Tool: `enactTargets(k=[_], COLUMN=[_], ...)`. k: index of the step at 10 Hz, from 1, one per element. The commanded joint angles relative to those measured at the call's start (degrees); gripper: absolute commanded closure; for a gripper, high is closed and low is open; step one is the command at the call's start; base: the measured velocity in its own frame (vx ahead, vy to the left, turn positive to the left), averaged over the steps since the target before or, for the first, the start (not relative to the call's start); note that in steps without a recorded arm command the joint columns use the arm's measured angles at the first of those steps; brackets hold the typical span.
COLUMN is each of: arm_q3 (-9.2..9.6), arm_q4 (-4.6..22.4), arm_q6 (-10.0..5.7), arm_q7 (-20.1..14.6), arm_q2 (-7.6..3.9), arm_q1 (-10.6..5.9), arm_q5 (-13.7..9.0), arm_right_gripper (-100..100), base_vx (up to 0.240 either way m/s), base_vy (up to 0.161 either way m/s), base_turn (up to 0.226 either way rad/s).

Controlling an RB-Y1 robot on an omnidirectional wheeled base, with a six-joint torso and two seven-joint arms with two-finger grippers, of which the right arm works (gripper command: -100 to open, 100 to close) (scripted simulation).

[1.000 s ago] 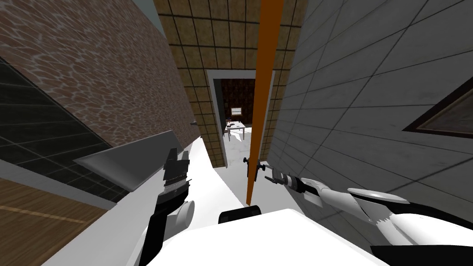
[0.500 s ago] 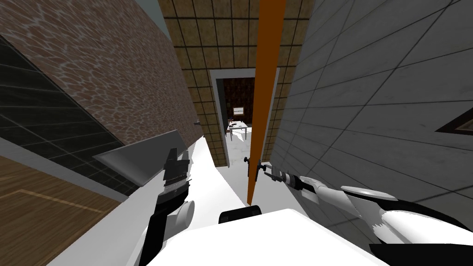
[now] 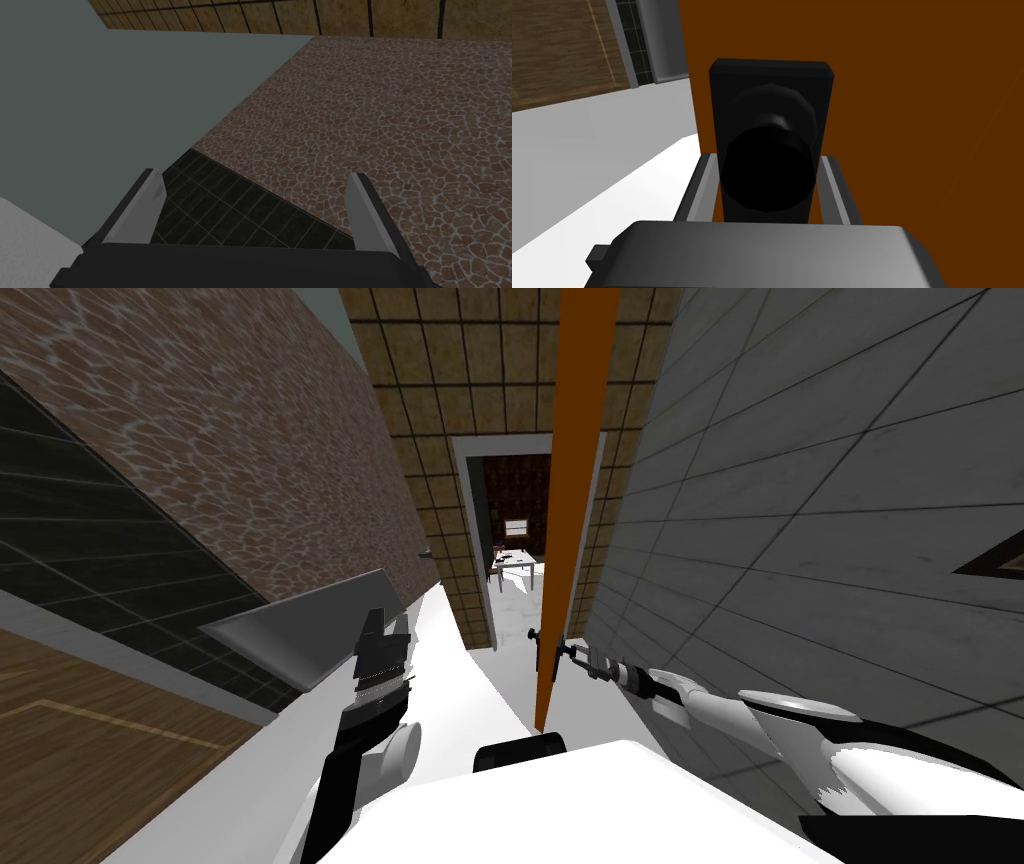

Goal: Pull the door open

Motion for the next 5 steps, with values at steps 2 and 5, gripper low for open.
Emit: enactTargets(k=[2,5], arm_q3=[0.8,1.58], arm_q4=[0.14,0.28], arm_q6=[-1.7,-3.36], arm_q7=[-0.21,-0.41], arm_q2=[-0.17,-0.34], arm_q1=[-0.16,-0.32], arm_q5=[1.5,2.95], arm_right_gripper=[100,100], base_vx=[-0.031,-0.039], base_vy=[-0.118,-0.172], base_turn=[-0.174,-0.048])
